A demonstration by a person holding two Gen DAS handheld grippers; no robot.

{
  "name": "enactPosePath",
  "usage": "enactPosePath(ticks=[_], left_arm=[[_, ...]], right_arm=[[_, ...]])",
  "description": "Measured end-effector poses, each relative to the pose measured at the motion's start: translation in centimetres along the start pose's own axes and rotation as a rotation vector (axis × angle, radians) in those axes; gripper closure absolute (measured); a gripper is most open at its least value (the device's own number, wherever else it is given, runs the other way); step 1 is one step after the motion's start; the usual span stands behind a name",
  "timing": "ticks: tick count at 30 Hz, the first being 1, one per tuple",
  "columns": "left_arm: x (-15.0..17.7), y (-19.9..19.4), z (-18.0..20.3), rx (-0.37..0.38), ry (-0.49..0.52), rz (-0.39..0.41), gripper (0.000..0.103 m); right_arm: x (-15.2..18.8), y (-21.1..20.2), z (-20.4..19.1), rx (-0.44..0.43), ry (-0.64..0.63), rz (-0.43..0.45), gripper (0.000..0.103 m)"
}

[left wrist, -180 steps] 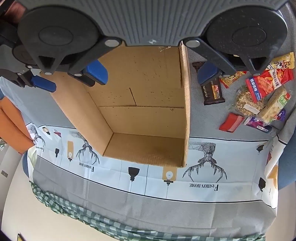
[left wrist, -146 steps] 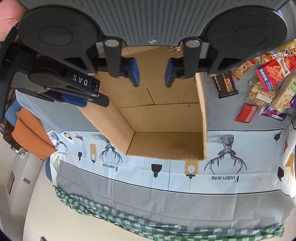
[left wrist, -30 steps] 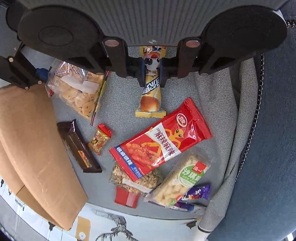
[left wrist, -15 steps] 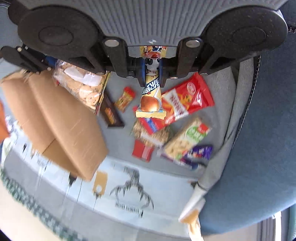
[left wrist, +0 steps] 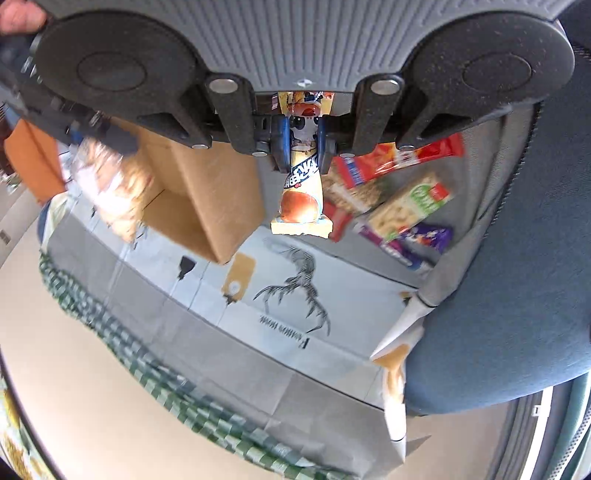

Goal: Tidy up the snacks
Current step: 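Carry the wafer stick and cookie bag in both grippers over the cardboard box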

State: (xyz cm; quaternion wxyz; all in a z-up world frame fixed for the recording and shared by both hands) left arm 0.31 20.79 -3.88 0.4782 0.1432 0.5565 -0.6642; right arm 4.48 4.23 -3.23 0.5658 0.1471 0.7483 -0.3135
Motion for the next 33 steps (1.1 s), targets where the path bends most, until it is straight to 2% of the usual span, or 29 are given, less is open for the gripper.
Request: enactPosePath(ticks=[6,11,18,24,30,33], left_arm=[[0.0,0.9,3.2,0.048,0.006,-0.022,0.089],[0.3,1.9,6.0,0.086,0.027,-0.029,0.089],[0.2,2.2,9.5,0.169,0.031,0.01,0.089],[0.3,2.5,12.6,0.215,0.059,0.047,0.089],[0.9,3.1,16.0,0.242,0.175,0.089,0.089],[1.1,3.7,17.2,0.256,0.201,0.102,0.089]], right_arm=[[-3.6,-2.4,6.2,0.078,-0.03,0.039,0.051],[-1.6,-3.1,11.3,0.18,0.082,0.014,0.051],[-1.6,-6.7,13.6,0.265,0.066,0.065,0.051],[-1.3,-8.9,15.9,0.329,0.058,0.07,0.051],[-0.9,-10.2,17.9,0.376,0.082,0.067,0.051],[-0.9,-10.6,18.3,0.389,0.093,0.064,0.051]])
Point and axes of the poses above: each gripper's, at about its wrist camera, not at the fingertips, and y roughly the way its jaws point, z to its right, x to its underside, the point moved 9 cm from there along y, roughly the way its jaws point, and after that the axes turned 7 degrees about -x, right-handed, at the moved point
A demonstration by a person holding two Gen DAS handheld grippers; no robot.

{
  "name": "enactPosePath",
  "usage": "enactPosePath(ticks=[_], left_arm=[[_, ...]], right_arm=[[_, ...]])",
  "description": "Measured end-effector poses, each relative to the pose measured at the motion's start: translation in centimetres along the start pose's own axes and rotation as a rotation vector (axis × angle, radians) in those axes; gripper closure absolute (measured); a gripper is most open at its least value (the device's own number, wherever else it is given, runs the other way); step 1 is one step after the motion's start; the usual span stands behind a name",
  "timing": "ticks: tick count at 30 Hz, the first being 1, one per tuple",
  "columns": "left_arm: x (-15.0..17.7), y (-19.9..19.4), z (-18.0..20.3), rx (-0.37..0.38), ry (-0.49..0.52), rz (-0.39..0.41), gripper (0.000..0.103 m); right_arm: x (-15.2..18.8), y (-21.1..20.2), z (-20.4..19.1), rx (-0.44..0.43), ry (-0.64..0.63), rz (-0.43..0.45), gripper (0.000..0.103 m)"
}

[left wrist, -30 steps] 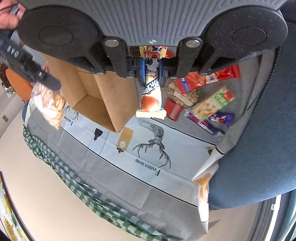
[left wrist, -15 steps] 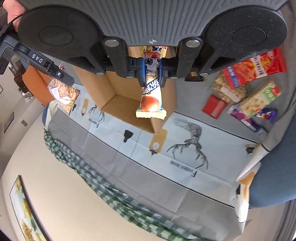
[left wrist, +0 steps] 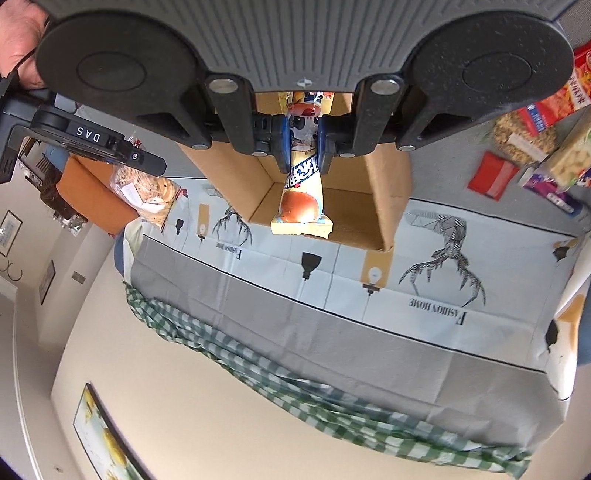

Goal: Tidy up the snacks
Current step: 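Carry the wafer stick and cookie bag in both grippers over the cardboard box, then open both grippers to drop the wafer stick and cookie bag into the box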

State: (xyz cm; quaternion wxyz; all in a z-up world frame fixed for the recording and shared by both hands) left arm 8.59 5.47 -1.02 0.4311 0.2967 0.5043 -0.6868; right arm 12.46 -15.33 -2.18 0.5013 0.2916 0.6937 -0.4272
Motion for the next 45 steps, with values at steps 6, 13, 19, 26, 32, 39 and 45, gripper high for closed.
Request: enactPosePath(ticks=[6,13,19,26,32,39,45], left_arm=[[-0.4,1.3,1.7,0.024,0.006,0.037,0.089],[-0.2,2.8,3.2,0.053,-0.005,0.036,0.089],[0.3,4.5,4.2,0.06,-0.007,0.019,0.089],[0.5,5.2,4.8,0.065,0.038,0.009,0.089],[0.6,5.2,5.0,0.073,0.046,0.004,0.089],[0.8,5.1,5.4,0.076,0.062,0.003,0.089],[0.9,5.3,5.5,0.075,0.07,-0.002,0.089]], right_arm=[[-0.1,0.2,-0.3,0.003,-0.018,-0.007,0.051],[0.3,0.9,-0.8,0.009,-0.055,-0.032,0.051],[0.5,1.9,-0.9,0.027,-0.075,-0.061,0.051],[0.8,2.7,-1.1,0.056,-0.095,-0.078,0.051],[1.0,3.1,-0.9,0.074,-0.097,-0.087,0.051],[1.1,3.2,-1.2,0.078,-0.11,-0.088,0.051],[1.1,3.1,-1.0,0.085,-0.102,-0.085,0.051]])
Point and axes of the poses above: each gripper's, at about its wrist camera, not at the fingertips, and y roughly the way its jaws point, z to its right, x to its underside, the point moved 9 cm from there along y, roughly the way its jaws point, and after that the axes turned 7 degrees about -x, right-handed, at the moved point
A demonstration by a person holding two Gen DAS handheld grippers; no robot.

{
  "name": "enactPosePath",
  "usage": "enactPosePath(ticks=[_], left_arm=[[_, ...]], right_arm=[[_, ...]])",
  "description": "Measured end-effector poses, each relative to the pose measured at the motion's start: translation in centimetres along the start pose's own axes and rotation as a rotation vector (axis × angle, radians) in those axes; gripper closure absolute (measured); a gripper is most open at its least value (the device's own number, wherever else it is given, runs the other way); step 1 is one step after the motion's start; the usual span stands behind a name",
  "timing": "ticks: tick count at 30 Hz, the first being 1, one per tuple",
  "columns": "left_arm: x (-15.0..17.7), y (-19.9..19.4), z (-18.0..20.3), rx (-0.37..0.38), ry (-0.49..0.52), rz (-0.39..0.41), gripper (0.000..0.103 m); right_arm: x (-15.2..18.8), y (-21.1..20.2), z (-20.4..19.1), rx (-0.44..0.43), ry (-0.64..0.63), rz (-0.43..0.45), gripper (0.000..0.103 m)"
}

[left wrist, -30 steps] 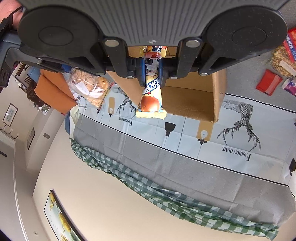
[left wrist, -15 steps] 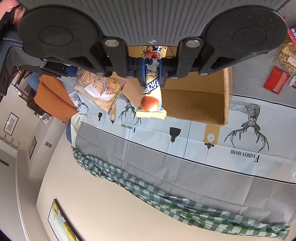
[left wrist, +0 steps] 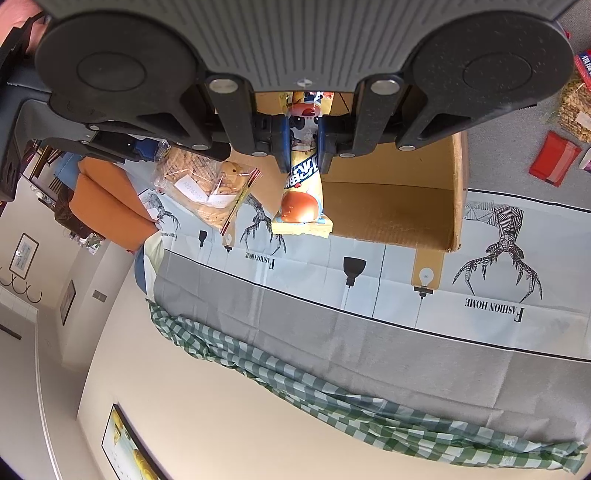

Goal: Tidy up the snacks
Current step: 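Open both grippers to drop the wafer stick and cookie bag into the box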

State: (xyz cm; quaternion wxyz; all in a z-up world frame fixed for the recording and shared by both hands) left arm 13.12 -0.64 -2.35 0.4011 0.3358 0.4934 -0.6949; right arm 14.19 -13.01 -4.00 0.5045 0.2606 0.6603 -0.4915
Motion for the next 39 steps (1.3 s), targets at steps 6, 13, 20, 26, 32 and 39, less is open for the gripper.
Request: enactPosePath(ticks=[6,13,20,26,32,39], left_arm=[[0.18,0.21,0.13,0.002,0.01,-0.005,0.089],[0.29,0.37,0.24,0.001,0.02,-0.01,0.089],[0.39,0.4,0.26,-0.005,0.03,-0.014,0.089],[0.42,0.49,0.22,0.001,0.015,-0.023,0.078],[0.37,0.44,0.01,-0.012,0.01,-0.018,0.055],[0.13,0.16,-0.39,-0.042,0.008,0.002,0.025]], right_arm=[[0.04,-0.03,0.04,0.003,0.003,0.002,0.051],[0.04,0.02,0.08,0.001,0.002,0.002,0.051],[0.04,0.01,0.14,0.004,0.004,0.0,0.051],[0.3,0.26,0.15,0.012,0.002,-0.018,0.04],[0.26,0.23,0.44,0.032,0.004,-0.013,0.032],[0.27,0.33,0.49,0.038,0.005,-0.014,0.032]])
Point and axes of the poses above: each gripper's, at about its wrist camera, not at the fingertips, and y roughly the way its jaws point, z to its right, x to its underside, the point moved 9 cm from there along y, roughly the way its jaws point, and after that the axes turned 7 degrees about -x, right-handed, at the moved point
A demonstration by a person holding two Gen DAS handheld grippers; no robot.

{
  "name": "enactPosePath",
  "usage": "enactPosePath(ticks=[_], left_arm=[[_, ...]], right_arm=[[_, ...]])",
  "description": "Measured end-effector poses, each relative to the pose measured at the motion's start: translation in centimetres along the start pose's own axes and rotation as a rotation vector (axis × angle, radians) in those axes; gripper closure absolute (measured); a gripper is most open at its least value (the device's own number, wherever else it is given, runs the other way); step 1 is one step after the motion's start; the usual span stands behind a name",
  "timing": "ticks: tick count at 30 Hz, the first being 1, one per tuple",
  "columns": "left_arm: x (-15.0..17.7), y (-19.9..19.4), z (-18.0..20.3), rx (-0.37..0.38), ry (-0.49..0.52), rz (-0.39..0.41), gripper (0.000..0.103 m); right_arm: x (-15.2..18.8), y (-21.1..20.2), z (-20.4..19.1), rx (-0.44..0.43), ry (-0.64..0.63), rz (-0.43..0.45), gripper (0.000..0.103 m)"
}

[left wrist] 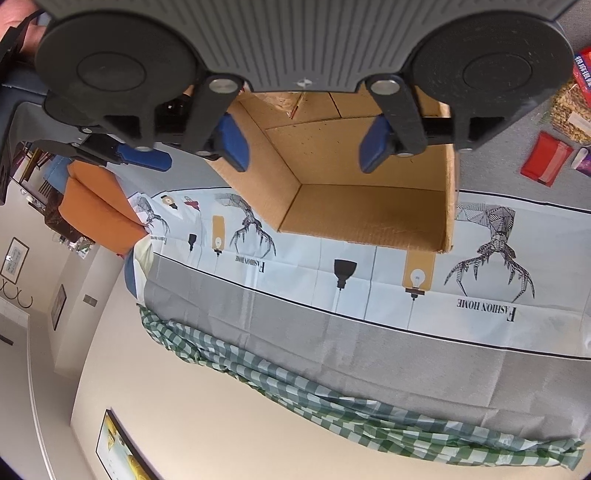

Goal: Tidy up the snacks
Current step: 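Open both grippers to drop the wafer stick and cookie bag into the box, then move both tools back from the box to the snack pile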

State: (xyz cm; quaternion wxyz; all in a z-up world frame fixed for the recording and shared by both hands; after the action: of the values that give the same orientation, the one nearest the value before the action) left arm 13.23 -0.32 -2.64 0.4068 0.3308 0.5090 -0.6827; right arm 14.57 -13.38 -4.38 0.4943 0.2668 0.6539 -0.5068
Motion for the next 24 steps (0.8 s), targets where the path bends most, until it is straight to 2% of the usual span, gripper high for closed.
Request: enactPosePath(ticks=[3,7,13,20,22,24], left_arm=[[-0.2,-0.3,-0.3,-0.016,0.001,0.021,0.019],[-0.7,-1.1,-1.0,-0.056,0.007,0.061,0.018],[-0.9,-3.0,-2.8,-0.135,0.03,0.08,0.017],[-2.7,-7.3,-7.0,-0.279,0.103,0.153,0.017],[-3.5,-8.4,-8.9,-0.296,0.11,0.144,0.017],[-3.8,-9.0,-10.9,-0.286,0.131,0.081,0.017]], right_arm=[[-0.1,0.0,0.0,0.006,0.007,0.004,0.032],[-0.3,0.0,-0.2,0.014,0.02,0.013,0.032],[-0.8,-0.3,-1.1,0.02,0.035,0.038,0.032],[-1.8,-1.3,-3.3,-0.002,0.1,0.098,0.032],[-2.1,-1.7,-4.2,-0.02,0.133,0.122,0.032],[-2.5,-2.1,-5.2,-0.044,0.168,0.149,0.037]])
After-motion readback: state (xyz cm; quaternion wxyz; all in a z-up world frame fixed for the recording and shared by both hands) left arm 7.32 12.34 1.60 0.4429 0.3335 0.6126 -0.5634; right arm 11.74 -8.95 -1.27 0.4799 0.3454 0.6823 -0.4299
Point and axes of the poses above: each gripper's, at about its wrist camera, not at the fingertips, and y roughly the way its jaws point, z to its right, x to its underside, the point moved 9 cm from there along y, roughly the way its jaws point, and after that the axes turned 7 degrees about -x, right-handed, at the moved point
